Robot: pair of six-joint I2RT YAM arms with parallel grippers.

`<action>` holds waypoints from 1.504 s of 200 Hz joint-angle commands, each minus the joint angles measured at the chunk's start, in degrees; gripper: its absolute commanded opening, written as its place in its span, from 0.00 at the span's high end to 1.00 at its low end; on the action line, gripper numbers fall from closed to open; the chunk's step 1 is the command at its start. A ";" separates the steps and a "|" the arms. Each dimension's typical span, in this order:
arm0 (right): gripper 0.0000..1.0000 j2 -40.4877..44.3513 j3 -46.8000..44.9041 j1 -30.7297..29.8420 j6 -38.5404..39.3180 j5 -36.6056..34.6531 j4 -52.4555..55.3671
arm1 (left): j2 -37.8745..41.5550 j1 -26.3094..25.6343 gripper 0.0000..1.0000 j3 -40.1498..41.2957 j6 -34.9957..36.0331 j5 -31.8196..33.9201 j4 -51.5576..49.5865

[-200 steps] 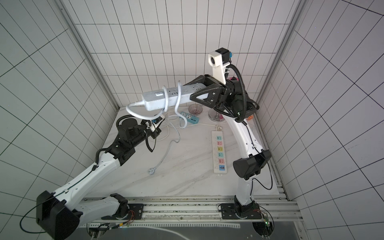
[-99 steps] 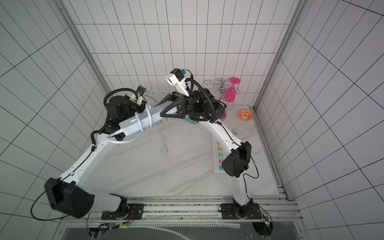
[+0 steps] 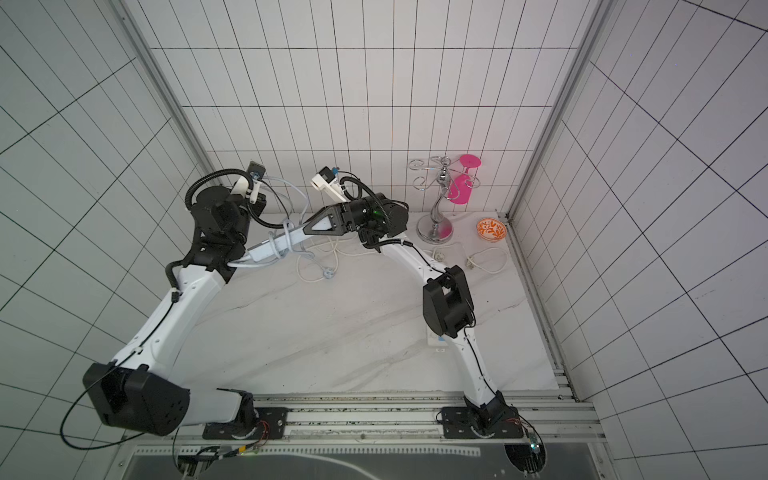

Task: Wrap the cord around the power strip
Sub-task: Wrap the power cord around the power strip.

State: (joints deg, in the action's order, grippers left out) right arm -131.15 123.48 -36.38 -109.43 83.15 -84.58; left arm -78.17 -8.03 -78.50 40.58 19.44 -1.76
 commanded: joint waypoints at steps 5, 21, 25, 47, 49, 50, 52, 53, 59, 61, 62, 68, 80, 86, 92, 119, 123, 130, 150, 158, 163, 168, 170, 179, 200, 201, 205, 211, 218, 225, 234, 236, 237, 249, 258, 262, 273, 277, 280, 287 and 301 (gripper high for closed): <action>1.00 -2.36 -2.27 -0.27 0.89 0.20 -0.50 | 0.57 0.65 1.00 -2.96 2.38 4.05 2.53; 1.00 -4.45 -2.58 -0.28 1.66 0.49 0.52 | 0.75 0.74 1.00 -3.06 3.26 4.86 2.73; 1.00 -4.81 -2.61 -0.28 1.83 0.52 0.70 | 0.91 0.80 1.00 -3.11 3.41 5.05 2.85; 1.00 -7.44 -1.99 -0.31 3.01 0.61 2.34 | 1.43 0.73 1.00 -3.39 3.56 4.58 2.56; 1.00 -7.76 -2.01 -0.24 3.10 0.61 2.51 | 1.44 0.73 1.00 -3.50 3.50 4.52 2.44; 1.00 -7.87 -2.01 -0.25 3.14 0.61 2.59 | 1.44 0.69 1.00 -3.50 3.48 4.49 2.45; 1.00 -8.06 -1.99 -0.20 3.27 0.65 2.69 | 1.49 0.73 1.00 -3.59 3.46 4.47 2.42; 1.00 -8.20 -2.00 -0.19 3.31 0.63 2.76 | 1.51 0.69 1.00 -3.59 3.46 4.47 2.40; 1.00 -8.91 -2.02 -0.18 3.39 0.71 2.97 | 1.62 0.61 1.00 -3.74 3.46 4.31 2.29; 1.00 -9.16 -2.02 -0.18 3.42 0.68 2.94 | 1.64 0.55 1.00 -3.80 3.46 4.25 2.18; 1.00 -9.27 -1.97 -0.18 3.43 0.64 2.93 | 1.63 0.56 1.00 -3.83 3.50 4.18 2.14; 1.00 -9.83 -2.08 -0.18 3.60 0.70 3.14 | 1.72 0.39 1.00 -3.94 3.54 4.11 2.11; 1.00 -11.05 -2.37 -0.18 3.75 0.70 3.15 | 1.88 -0.16 1.00 -4.07 4.01 4.37 2.11; 1.00 -11.66 -2.26 -0.14 3.90 0.69 3.30 | 2.08 -0.55 1.00 -4.04 4.22 4.29 2.11; 1.00 -12.19 -2.08 -0.01 4.08 0.63 3.41 | 2.23 -1.00 1.00 -3.96 4.48 4.27 2.00; 1.00 -13.00 -2.93 0.23 11.81 0.23 10.67 | 3.20 -3.74 1.00 -3.20 6.69 5.02 2.28; 1.00 -12.87 -3.52 0.32 14.09 0.04 12.81 | 3.44 -4.30 1.00 -3.03 7.26 5.15 2.31; 1.00 -12.31 -4.48 0.36 17.38 -0.24 16.70 | 3.75 -5.39 1.00 -2.64 8.50 5.75 2.66; 1.00 -10.31 -7.62 1.18 27.47 -1.34 27.16 | 4.89 -8.12 1.00 -0.93 12.73 8.39 4.26; 1.00 -9.30 -8.91 1.71 31.99 -1.94 32.06 | 5.38 -8.82 1.00 -0.26 13.97 9.04 4.50; 1.00 -8.55 -9.76 2.18 34.82 -2.38 35.56 | 5.65 -9.19 1.00 0.03 14.72 9.50 4.51; 1.00 -7.87 -10.40 2.65 38.67 -2.89 39.31 | 5.99 -9.59 1.00 0.36 15.51 9.99 4.76; 1.00 -7.56 -10.57 2.88 40.25 -3.06 41.38 | 6.07 -9.73 1.00 0.50 15.90 10.20 4.84; 1.00 -6.40 -10.60 3.68 48.86 -4.25 51.73 | 6.47 -10.36 1.00 1.29 17.60 11.14 5.53; 1.00 -4.62 -8.05 5.67 67.38 -7.96 75.18 | 6.74 -11.58 1.00 1.97 20.07 12.45 6.15; 1.00 -4.54 -7.98 5.78 67.88 -8.11 75.92 | 6.73 -11.66 1.00 1.96 20.15 12.59 6.20; 1.00 -4.21 -7.88 6.10 69.39 -8.64 78.27 | 6.74 -11.85 1.00 2.00 20.51 12.83 6.31; 1.00 -3.54 -7.86 6.67 72.24 -9.35 81.54 | 6.64 -12.12 1.00 1.95 21.06 13.10 6.33; 1.00 -2.83 -7.89 7.41 75.47 -10.70 85.85 | 6.61 -12.33 1.00 2.14 21.57 13.41 6.49; 1.00 -2.17 -7.53 8.19 79.49 -12.94 91.33 | 6.66 -12.59 1.00 2.29 21.90 13.62 6.76; 1.00 -1.57 -6.62 9.07 84.74 -15.68 98.54 | 6.68 -12.95 1.00 2.26 22.09 13.77 6.77; 1.00 -1.37 -6.49 9.23 85.63 -16.36 99.67 | 6.66 -13.03 1.00 2.29 22.15 13.78 6.72; 1.00 -1.29 -6.40 9.31 86.10 -16.67 100.21 | 6.69 -13.09 1.00 2.29 22.17 13.78 6.66; 1.00 -0.96 -4.77 10.28 90.96 -20.98 108.32 | 6.67 -14.07 1.00 2.17 22.59 14.06 6.46; 1.00 -0.63 -4.11 10.77 92.86 -23.65 111.46 | 6.74 -15.28 1.00 2.18 23.11 14.35 6.36; 1.00 -0.41 -3.82 10.89 93.53 -24.93 112.50 | 6.80 -15.94 1.00 2.16 23.43 14.65 6.37; 1.00 0.37 -3.92 11.12 94.21 -27.82 113.49 | 7.03 -17.67 1.00 2.28 24.08 15.18 6.29; 1.00 0.75 -3.88 11.15 94.33 -29.04 113.70 | 7.09 -18.27 1.00 2.13 24.19 15.27 6.04; 1.00 0.91 -3.80 11.16 94.46 -29.95 113.98 | 7.15 -18.76 1.00 1.99 24.21 15.41 5.69; 1.00 1.43 -3.71 11.31 94.60 -32.38 114.40 | 7.33 -19.71 1.00 1.79 24.20 15.57 5.01; 1.00 2.49 -3.77 11.25 95.01 -36.03 114.62 | 7.50 -21.84 1.00 0.18 23.31 16.55 2.45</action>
State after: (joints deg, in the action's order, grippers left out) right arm -131.09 115.83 -25.21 -19.90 59.20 20.71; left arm -73.23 -27.11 -75.46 63.61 33.58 -2.22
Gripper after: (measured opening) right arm 0.451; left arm 0.064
